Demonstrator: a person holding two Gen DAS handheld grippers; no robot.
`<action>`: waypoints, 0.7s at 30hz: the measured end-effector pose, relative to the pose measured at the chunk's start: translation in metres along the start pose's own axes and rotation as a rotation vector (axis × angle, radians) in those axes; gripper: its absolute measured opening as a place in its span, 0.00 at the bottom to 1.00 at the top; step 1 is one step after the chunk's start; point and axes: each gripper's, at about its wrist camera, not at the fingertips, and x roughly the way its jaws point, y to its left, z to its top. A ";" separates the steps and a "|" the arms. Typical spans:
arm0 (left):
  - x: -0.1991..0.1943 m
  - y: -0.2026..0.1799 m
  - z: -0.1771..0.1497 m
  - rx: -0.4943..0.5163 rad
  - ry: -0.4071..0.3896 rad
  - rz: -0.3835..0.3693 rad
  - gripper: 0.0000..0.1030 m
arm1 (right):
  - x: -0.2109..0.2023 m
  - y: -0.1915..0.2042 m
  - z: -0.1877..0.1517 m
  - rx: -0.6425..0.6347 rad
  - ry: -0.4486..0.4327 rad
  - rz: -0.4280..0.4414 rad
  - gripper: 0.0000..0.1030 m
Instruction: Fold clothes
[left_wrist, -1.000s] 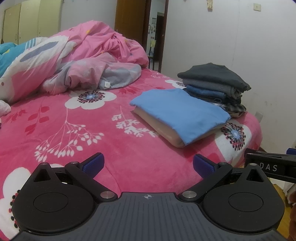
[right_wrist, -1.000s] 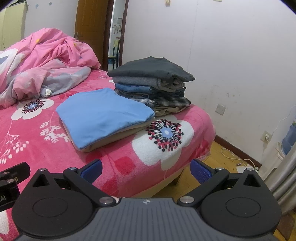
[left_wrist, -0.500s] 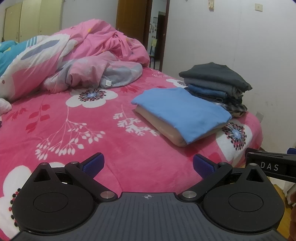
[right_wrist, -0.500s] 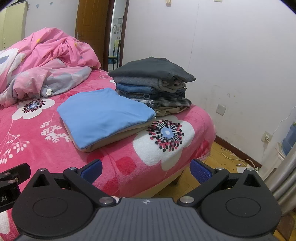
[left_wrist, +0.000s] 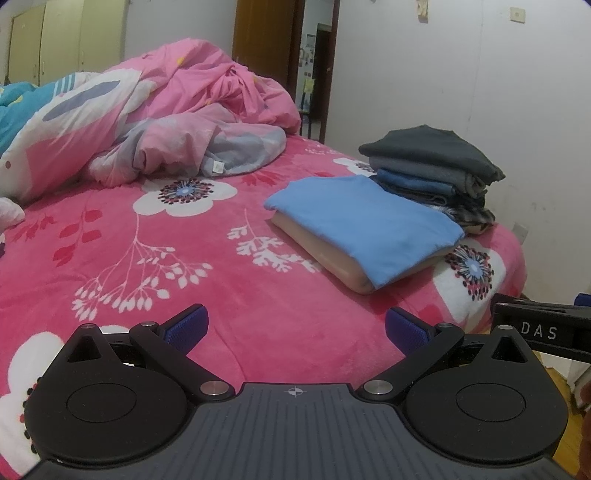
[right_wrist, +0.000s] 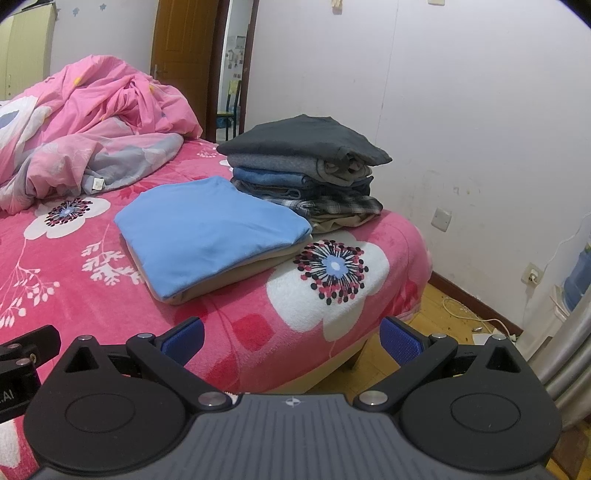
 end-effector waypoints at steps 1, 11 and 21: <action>0.000 0.000 0.000 0.001 0.000 0.000 1.00 | 0.000 0.000 0.000 0.000 0.000 0.000 1.00; 0.000 -0.001 0.000 0.006 0.003 -0.001 1.00 | 0.001 0.001 0.000 0.001 -0.001 0.002 1.00; 0.000 -0.001 0.000 0.006 0.005 0.001 1.00 | 0.000 0.002 -0.001 0.001 0.001 0.000 1.00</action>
